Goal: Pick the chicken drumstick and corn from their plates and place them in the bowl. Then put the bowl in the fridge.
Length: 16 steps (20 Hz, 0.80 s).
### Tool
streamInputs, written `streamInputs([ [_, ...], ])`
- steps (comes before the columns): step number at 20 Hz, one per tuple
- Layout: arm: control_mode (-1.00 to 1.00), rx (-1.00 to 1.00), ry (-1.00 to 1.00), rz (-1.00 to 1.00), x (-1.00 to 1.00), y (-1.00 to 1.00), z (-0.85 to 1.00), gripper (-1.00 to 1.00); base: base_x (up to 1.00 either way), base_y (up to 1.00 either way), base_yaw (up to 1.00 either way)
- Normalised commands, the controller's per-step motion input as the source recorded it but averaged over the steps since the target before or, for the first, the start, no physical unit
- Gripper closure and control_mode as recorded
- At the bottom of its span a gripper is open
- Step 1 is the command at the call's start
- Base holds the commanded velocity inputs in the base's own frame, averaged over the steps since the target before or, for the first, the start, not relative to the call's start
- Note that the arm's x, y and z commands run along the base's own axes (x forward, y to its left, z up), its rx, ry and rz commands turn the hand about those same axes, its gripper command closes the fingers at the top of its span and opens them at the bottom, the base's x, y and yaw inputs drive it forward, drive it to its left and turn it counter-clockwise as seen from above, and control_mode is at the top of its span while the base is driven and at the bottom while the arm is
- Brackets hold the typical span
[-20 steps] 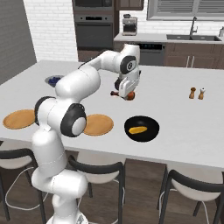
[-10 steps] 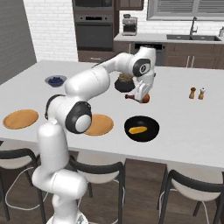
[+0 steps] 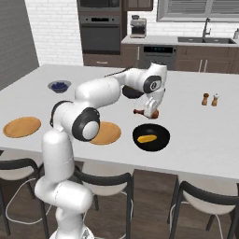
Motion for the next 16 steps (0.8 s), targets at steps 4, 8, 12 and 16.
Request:
streamInputs([
  [4,-1.00,-0.03,-0.09,0.03,-0.06,0.07,-0.58,1.00,0.00,0.00,0.00],
  [8,-1.00,-0.02,-0.02,0.03,0.03,-0.03,-0.46,1.00,0.00,0.00,0.00],
  [12,-1.00,0.00,0.00,0.05,0.10,-0.09,-0.27,1.00,0.00,0.00,0.00],
  [16,-1.00,0.00,0.00,0.09,0.03,-0.17,-0.26,1.00,0.00,0.00,0.00],
])
